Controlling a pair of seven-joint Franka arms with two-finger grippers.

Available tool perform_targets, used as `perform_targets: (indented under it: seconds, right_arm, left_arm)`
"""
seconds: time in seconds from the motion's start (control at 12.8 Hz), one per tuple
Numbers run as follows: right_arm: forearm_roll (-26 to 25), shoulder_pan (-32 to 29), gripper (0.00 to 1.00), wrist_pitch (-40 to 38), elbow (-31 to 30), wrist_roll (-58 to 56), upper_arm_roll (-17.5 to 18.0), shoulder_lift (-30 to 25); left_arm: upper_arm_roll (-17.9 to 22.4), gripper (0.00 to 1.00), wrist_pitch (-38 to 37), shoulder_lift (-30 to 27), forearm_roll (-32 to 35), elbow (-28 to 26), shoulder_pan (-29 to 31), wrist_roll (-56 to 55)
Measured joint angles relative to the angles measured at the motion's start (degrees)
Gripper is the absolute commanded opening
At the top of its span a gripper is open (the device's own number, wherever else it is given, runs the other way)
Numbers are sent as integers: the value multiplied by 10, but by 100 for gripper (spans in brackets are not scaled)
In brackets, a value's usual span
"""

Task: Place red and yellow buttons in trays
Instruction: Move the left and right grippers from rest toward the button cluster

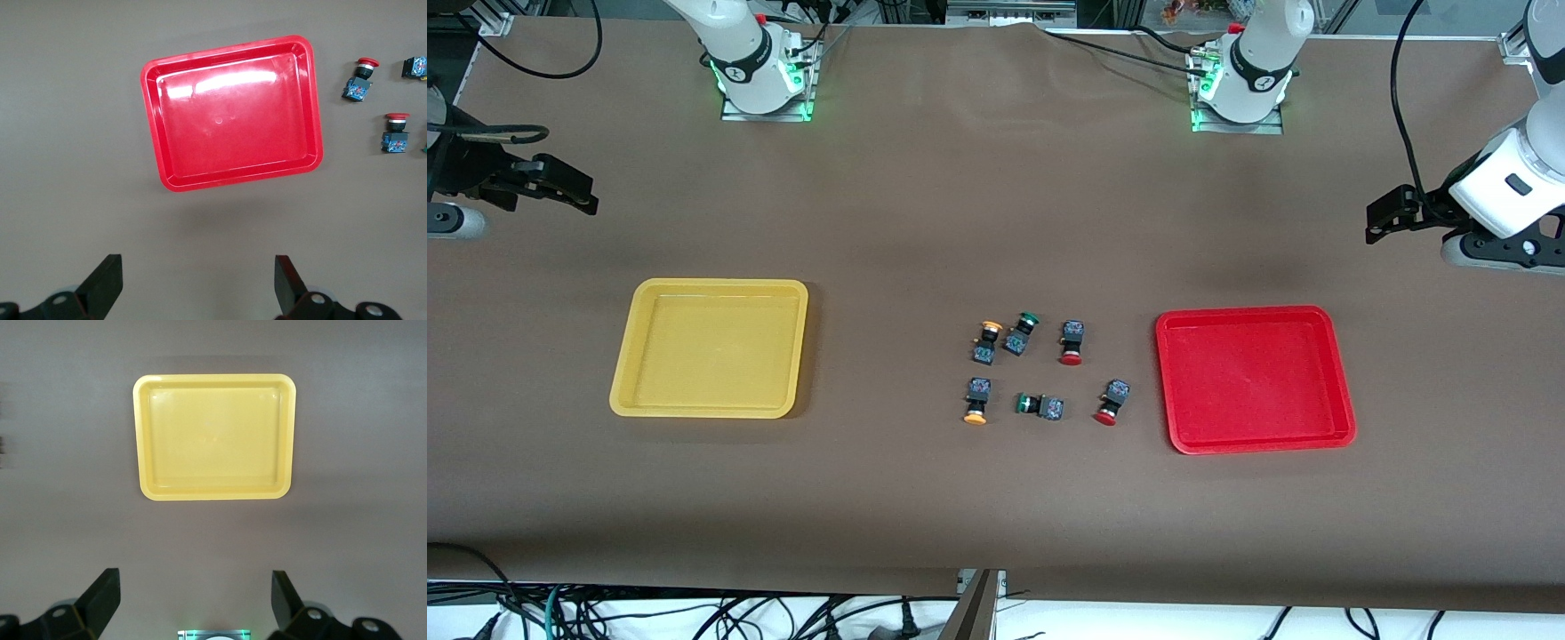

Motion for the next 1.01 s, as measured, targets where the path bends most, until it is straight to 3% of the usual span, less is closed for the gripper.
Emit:
perform_targets:
  seconds: [0.78, 1.01]
  right_arm:
    - [1, 0, 100, 1, 0, 0, 1, 3]
    - [1, 0, 100, 25, -5, 0, 2, 34]
  left_arm:
    - [0, 100, -2, 1, 0, 0, 0, 0]
    - [-1, 100, -27, 2, -6, 0, -1, 0]
